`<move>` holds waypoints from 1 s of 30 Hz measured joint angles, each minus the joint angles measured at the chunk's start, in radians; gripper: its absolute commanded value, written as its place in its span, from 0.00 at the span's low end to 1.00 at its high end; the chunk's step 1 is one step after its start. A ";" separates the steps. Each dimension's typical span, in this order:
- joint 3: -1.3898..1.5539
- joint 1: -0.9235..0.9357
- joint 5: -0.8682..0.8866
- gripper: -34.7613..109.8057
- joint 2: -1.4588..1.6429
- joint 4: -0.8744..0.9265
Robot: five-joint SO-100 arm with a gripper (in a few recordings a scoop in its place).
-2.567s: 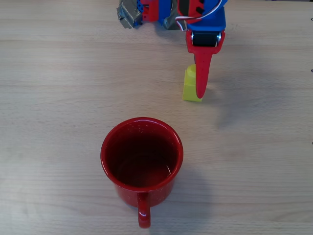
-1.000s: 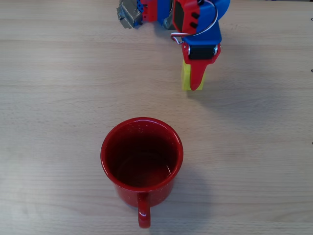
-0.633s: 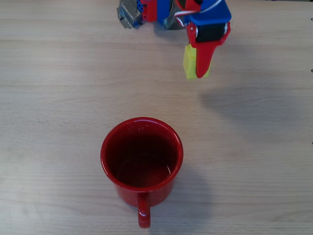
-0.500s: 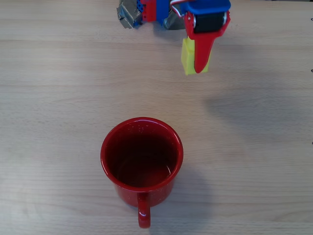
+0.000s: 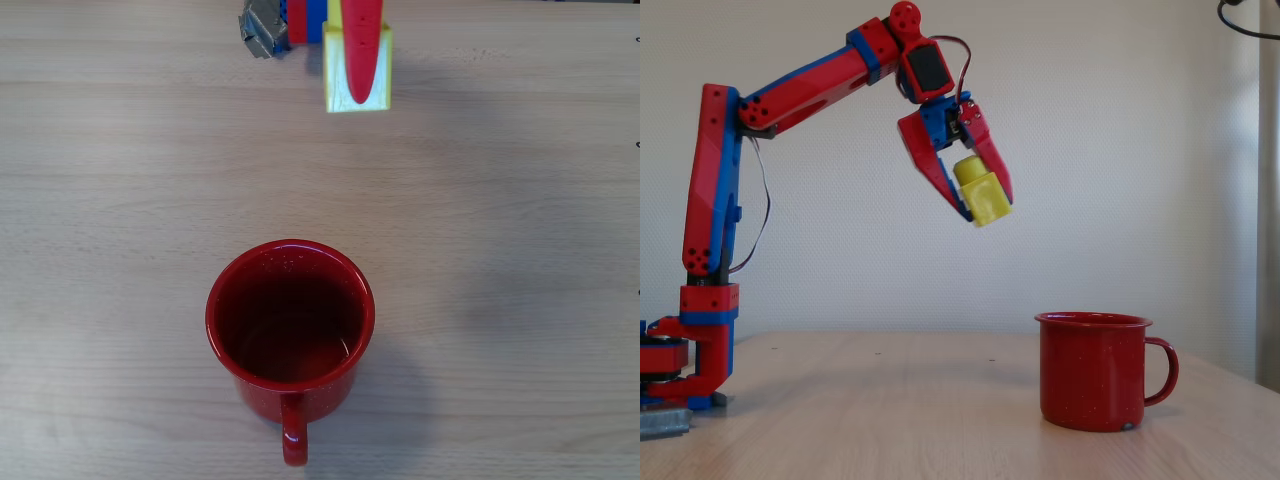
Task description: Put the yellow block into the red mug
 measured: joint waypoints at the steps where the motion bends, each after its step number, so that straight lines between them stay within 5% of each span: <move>1: -0.034 0.008 -0.002 0.24 -0.026 0.000; 30: -0.607 0.112 -0.002 0.24 -0.707 -0.239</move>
